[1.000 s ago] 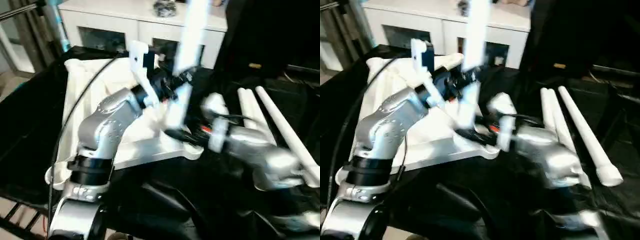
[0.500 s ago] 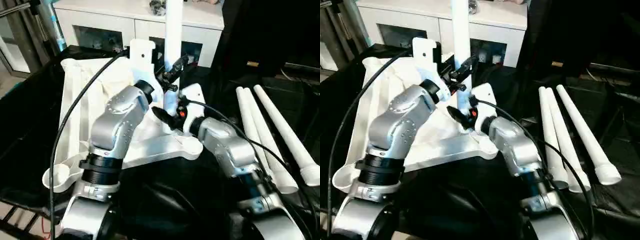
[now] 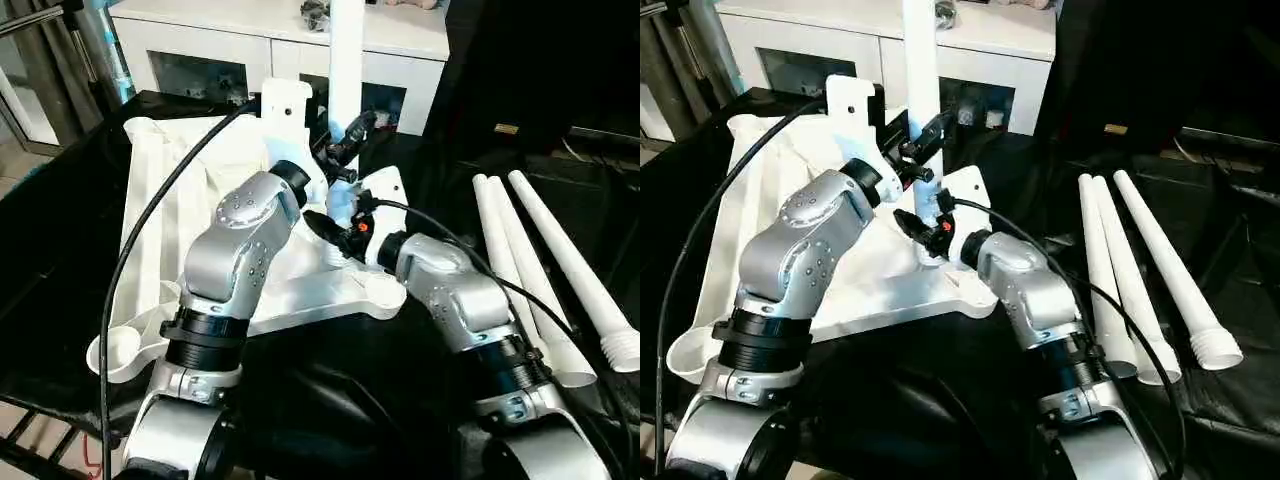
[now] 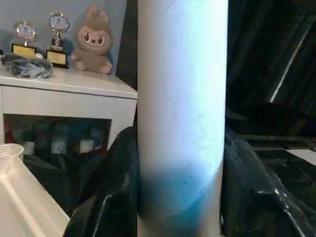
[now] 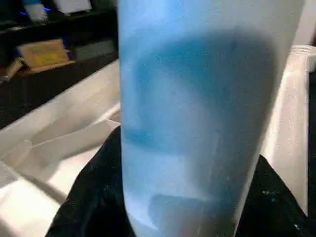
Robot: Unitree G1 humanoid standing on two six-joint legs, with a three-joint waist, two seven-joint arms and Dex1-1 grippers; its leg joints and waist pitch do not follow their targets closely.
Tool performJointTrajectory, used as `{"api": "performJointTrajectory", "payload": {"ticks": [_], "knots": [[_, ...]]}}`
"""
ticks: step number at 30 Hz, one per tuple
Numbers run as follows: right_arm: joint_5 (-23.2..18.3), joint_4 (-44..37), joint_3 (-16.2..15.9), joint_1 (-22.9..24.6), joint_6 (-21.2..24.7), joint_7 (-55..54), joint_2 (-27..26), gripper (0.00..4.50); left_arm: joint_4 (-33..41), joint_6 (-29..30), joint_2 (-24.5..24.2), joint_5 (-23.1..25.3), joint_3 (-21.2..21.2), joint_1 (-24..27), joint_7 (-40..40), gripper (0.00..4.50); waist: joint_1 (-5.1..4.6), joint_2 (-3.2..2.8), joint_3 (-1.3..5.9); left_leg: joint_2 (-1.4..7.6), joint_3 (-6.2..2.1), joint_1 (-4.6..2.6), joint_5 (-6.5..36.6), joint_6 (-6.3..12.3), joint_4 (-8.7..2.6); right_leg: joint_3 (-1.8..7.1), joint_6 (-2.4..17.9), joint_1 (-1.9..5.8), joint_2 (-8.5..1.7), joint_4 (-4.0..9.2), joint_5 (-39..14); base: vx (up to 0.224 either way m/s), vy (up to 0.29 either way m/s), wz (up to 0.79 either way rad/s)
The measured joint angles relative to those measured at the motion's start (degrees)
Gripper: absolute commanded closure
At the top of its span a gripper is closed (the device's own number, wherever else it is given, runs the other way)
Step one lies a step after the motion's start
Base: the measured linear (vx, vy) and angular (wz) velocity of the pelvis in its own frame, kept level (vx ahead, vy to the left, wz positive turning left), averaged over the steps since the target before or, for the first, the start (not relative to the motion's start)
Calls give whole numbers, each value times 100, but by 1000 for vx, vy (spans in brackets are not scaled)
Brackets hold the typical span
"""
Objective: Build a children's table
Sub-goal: Insert table leg to table base
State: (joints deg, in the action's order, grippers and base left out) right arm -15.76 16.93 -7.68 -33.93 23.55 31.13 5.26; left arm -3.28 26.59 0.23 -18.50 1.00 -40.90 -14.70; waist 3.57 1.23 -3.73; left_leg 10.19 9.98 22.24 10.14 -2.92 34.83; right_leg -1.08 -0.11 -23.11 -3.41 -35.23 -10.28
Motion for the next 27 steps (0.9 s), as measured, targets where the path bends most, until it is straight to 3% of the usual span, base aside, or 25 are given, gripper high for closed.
{"api": "performJointTrajectory", "payload": {"ticks": [6,16,17,24,27], "knots": [[-409,-406,-5,275,160,843,285,254,40,69,-71,-393,-79,4,-446,157,0,-1,1,0,0,0,0,1,0,0,0,1,0,2,0,0,0,0],[-1157,-1068,43,667,715,1948,811,254,313,622,-491,-1144,-109,10,-1535,155,0,-3,1,0,0,-7,0,1,-1,0,2,2,0,-6,1,0,0,0],[-1222,-1145,52,703,761,2028,843,254,353,671,-534,-1232,-109,17,-1638,185,-2,-3,1,0,0,-7,0,1,-1,0,2,2,0,-6,1,0,0,0],[-1925,-1721,187,906,1248,2628,1205,254,732,1056,-608,-2015,-128,239,-2325,234,18,-4,1,0,0,-8,0,1,-1,0,2,5,0,-3,1,0,0,0],[-2002,-1837,187,976,1391,2700,1338,254,749,1179,-619,-2172,-123,286,-2428,248,28,-4,1,0,0,-8,0,1,0,0,3,4,0,-4,2,0,0,0]]}}
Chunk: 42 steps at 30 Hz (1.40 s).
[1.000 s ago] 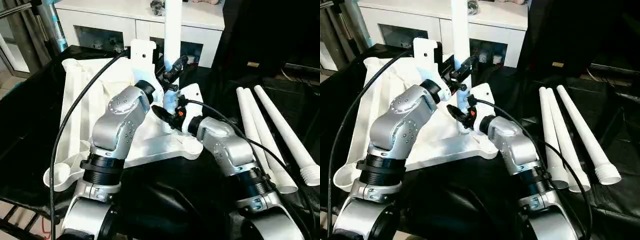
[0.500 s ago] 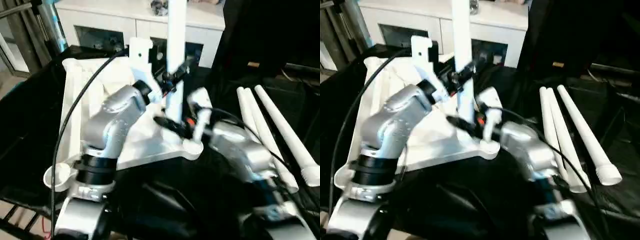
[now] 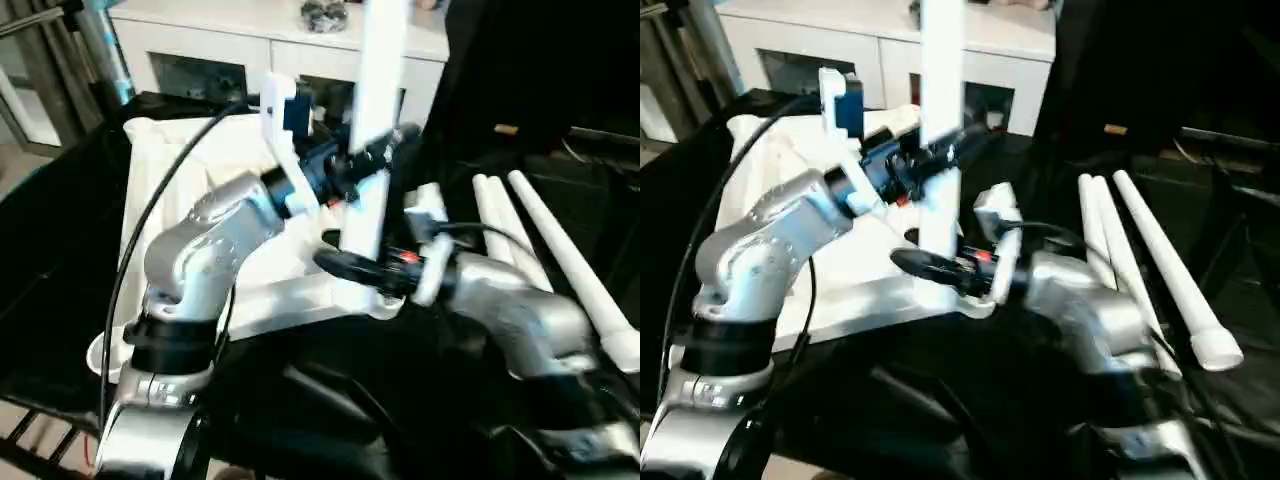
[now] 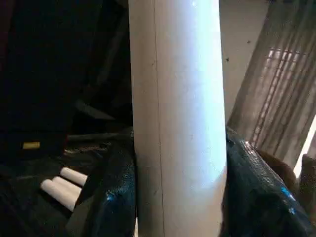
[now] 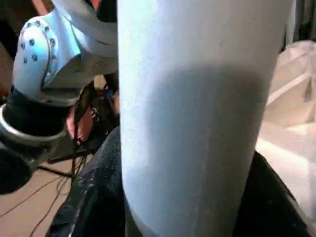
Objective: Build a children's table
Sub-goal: Insert table leg to table base
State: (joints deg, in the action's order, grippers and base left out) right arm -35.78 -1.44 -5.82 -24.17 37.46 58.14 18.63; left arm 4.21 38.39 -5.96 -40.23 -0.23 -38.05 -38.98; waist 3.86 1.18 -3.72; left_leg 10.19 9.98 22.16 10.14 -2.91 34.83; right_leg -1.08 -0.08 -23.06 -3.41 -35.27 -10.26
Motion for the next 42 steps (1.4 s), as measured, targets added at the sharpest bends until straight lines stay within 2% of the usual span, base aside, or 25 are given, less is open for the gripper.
{"api": "performJointTrajectory", "payload": {"ticks": [10,15,17,19,26,42], "knots": [[-116,-198,54,32,190,74,229,254,3,49,-2,-194,6,-9,-14,262,1,0,0,0,0,-3,0,0,-1,0,-1,1,0,-3,2,0,0,0],[132,-198,50,30,-58,-83,230,255,3,2,-55,-67,29,-56,44,262,3,0,0,0,0,-2,0,0,0,0,-2,0,0,-1,1,0,0,0],[218,-176,31,1,-66,-176,229,199,-8,-61,-90,0,66,-56,44,263,1,1,0,0,0,-1,0,0,0,0,-2,0,0,0,1,0,0,0],[300,-75,28,-63,-90,-312,240,182,-8,-135,-164,133,126,-56,48,264,-3,1,0,0,0,-2,0,0,0,0,-2,0,0,-1,1,0,0,0],[427,6,25,-85,-62,-378,358,180,-22,-238,-288,386,219,-50,51,266,1,1,0,0,0,0,0,0,1,0,-2,1,0,2,1,0,0,0],[455,4,-164,-157,71,-149,479,180,-11,-329,-330,584,609,16,-85,266,-14,1,0,0,0,-2,0,0,1,1,-2,0,0,-5,1,0,0,0]]}}
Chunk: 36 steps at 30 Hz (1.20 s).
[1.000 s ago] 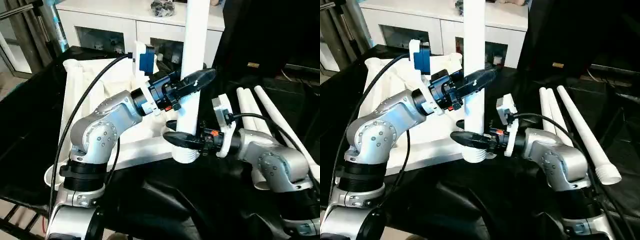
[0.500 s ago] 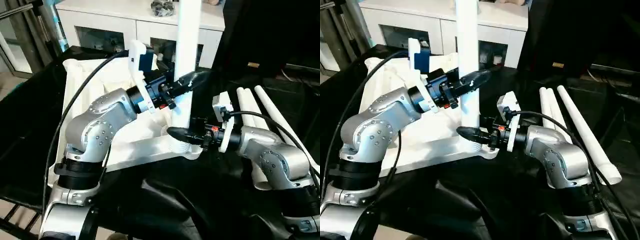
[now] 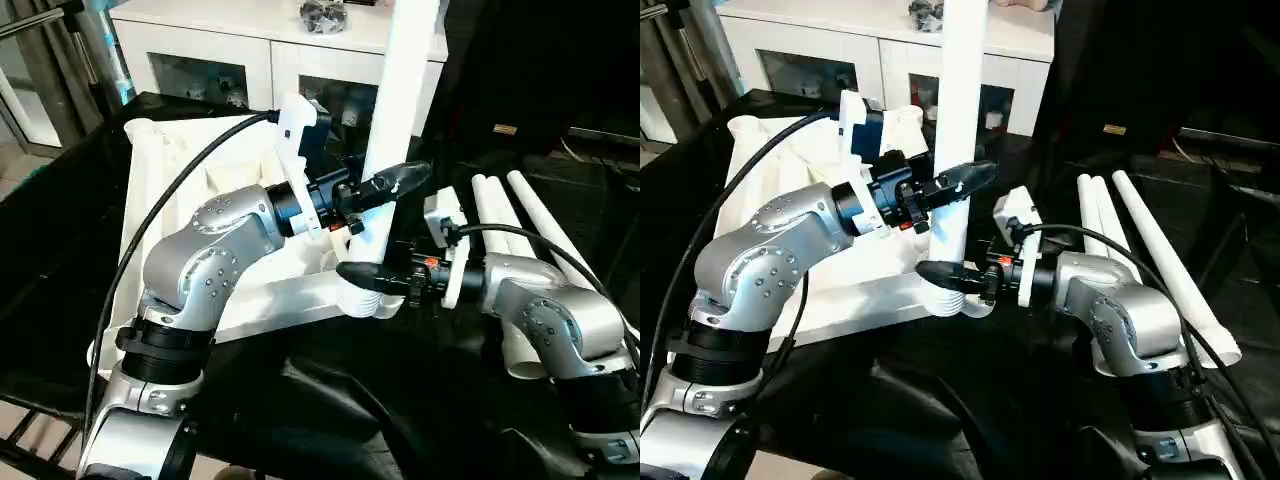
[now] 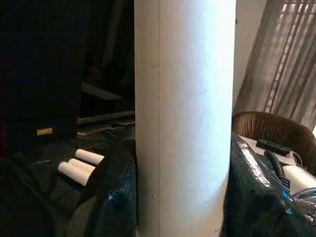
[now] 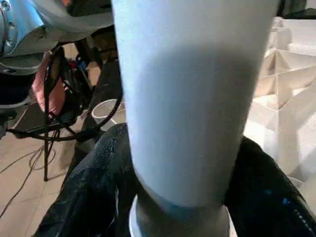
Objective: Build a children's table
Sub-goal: Insert table leg to table base
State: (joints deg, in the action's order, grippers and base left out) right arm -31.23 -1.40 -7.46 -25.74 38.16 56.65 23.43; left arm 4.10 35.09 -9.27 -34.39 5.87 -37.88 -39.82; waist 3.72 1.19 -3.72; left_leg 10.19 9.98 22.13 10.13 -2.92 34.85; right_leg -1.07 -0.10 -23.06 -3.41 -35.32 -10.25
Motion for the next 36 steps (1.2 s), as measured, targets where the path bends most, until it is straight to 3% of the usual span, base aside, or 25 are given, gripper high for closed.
{"api": "performJointTrajectory", "payload": {"ticks": [13,23,32,33,36], "knots": [[166,0,-183,-17,-13,78,51,180,0,-2,-10,46,123,3,-122,266,0,0,0,0,0,0,0,0,0,0,0,0,0,0,0,0,0,0],[186,46,-198,-48,-18,113,32,254,0,-2,-14,45,138,9,-153,266,1,0,0,0,0,0,0,0,1,0,0,0,0,-1,0,0,0,0],[188,50,-200,-49,-18,114,26,259,0,-1,-15,45,137,8,-112,266,0,0,0,0,0,0,0,0,1,0,0,0,0,-1,0,0,0,0],[188,51,-196,-49,-19,107,21,259,-2,1,-4,48,127,8,-75,231,0,0,0,0,0,0,0,0,1,0,1,0,0,-1,0,0,0,0],[183,56,-172,-50,-20,100,4,259,-35,18,69,30,64,8,3,196,0,0,0,0,0,0,0,0,2,0,1,0,0,-2,0,0,0,0]]}}
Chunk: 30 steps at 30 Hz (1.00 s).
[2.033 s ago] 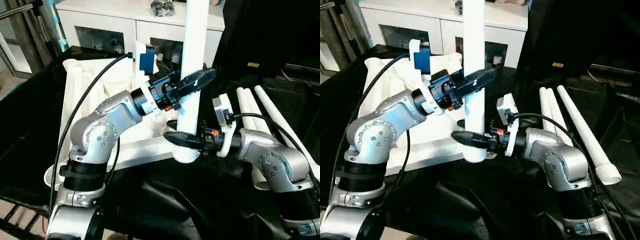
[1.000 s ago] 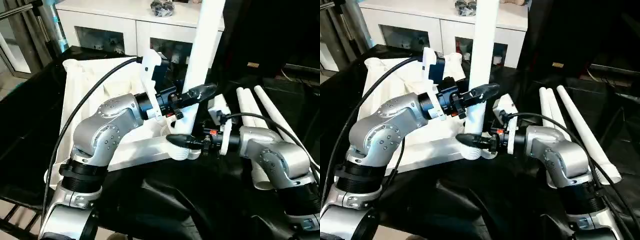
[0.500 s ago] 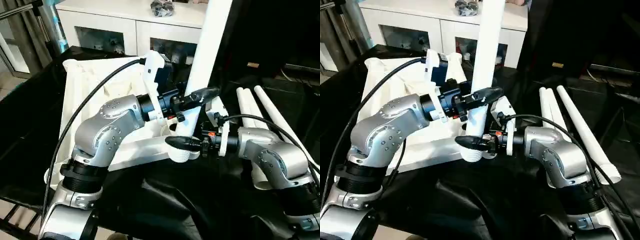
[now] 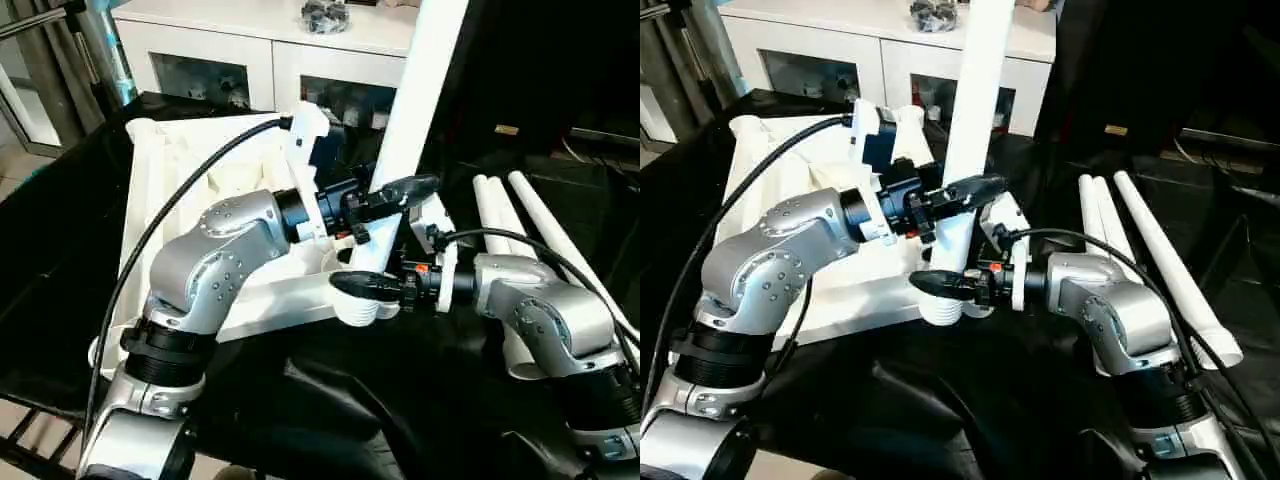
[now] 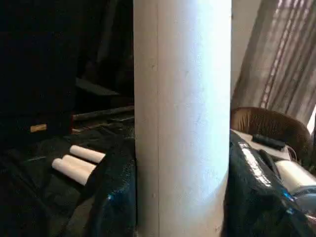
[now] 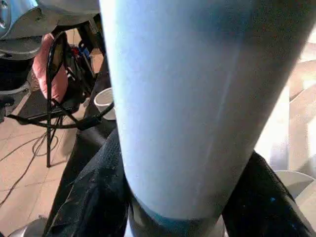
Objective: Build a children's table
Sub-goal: Insert table leg to table base
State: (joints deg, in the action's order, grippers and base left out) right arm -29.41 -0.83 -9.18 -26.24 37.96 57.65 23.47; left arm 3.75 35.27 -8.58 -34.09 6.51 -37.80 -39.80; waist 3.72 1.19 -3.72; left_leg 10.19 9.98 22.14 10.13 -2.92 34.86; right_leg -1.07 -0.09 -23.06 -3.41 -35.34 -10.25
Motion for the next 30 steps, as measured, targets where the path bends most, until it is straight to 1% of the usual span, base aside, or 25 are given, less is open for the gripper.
{"api": "performJointTrajectory", "payload": {"ticks": [3,4,6,7,10,13,15,18,20,22,25,26,30], "knots": [[-12,0,95,-6,-19,-126,-96,260,-72,-187,104,71,-89,0,144,184,0,1,0,0,0,0,0,0,0,0,0,0,0,-1,0,0,0,0],[-5,2,111,-6,-47,-204,-120,260,-89,-331,142,103,-124,0,161,170,1,2,0,0,0,0,0,0,0,0,0,0,0,0,0,0,0,0],[47,87,170,-6,-130,-393,-251,260,-99,-602,256,128,-255,-1,265,158,-5,4,0,0,0,0,0,0,0,0,0,0,0,0,0,0,0,0],[102,189,227,-5,-243,-602,-366,260,-102,-819,321,187,-332,-2,385,158,-12,4,0,0,0,1,0,0,1,0,0,-1,0,0,0,0,0,0],[269,399,353,-5,-424,-1041,-555,260,-145,-1186,370,430,-374,-1,610,158,-13,5,1,0,0,1,0,0,1,0,0,0,0,0,0,0,0,0],[343,498,477,-4,-579,-1374,-692,260,-340,-1387,395,598,-433,-2,774,158,-12,5,1,0,0,2,0,0,0,0,-1,-1,0,1,0,0,0,0],[428,512,503,-4,-669,-1542,-757,260,-488,-1421,368,680,-441,-3,797,158,-12,1,2,0,0,2,0,0,0,0,-1,-1,0,2,0,0,0,0],[688,618,527,4,-948,-1933,-799,260,-1002,-1493,-21,1139,-253,-85,808,158,-21,-9,4,-1,0,0,0,0,-1,0,-4,-2,0,1,2,0,0,0],[832,724,643,35,-1102,-2194,-793,260,-1381,-1643,-422,1625,57,-69,726,158,-29,-16,3,-1,0,0,0,-1,-2,0,-7,-2,1,3,3,0,0,0],[909,835,808,59,-1146,-2374,-779,260,-1595,-1790,-667,1981,338,32,544,158,-33,-22,1,-1,0,1,0,-1,-2,1,-8,-2,1,5,4,0,0,0],[935,843,950,140,-1178,-2483,-683,260,-1619,-1838,-866,2081,714,357,-103,158,-22,-54,9,-3,3,4,0,0,-2,5,-9,-1,0,15,3,0,0,0],[935,817,981,188,-1178,-2476,-648,260,-1621,-1834,-926,2092,856,445,-328,158,-18,-56,9,-3,3,5,0,0,-2,5,-9,-2,0,15,2,0,0,0],[933,659,979,430,-1155,-2395,-520,260,-1624,-1806,-1126,2127,1347,645,-1018,158,-23,-64,8,-1,3,2,0,0,-5,4,-11,-3,1,12,1,0,0,0]]}}
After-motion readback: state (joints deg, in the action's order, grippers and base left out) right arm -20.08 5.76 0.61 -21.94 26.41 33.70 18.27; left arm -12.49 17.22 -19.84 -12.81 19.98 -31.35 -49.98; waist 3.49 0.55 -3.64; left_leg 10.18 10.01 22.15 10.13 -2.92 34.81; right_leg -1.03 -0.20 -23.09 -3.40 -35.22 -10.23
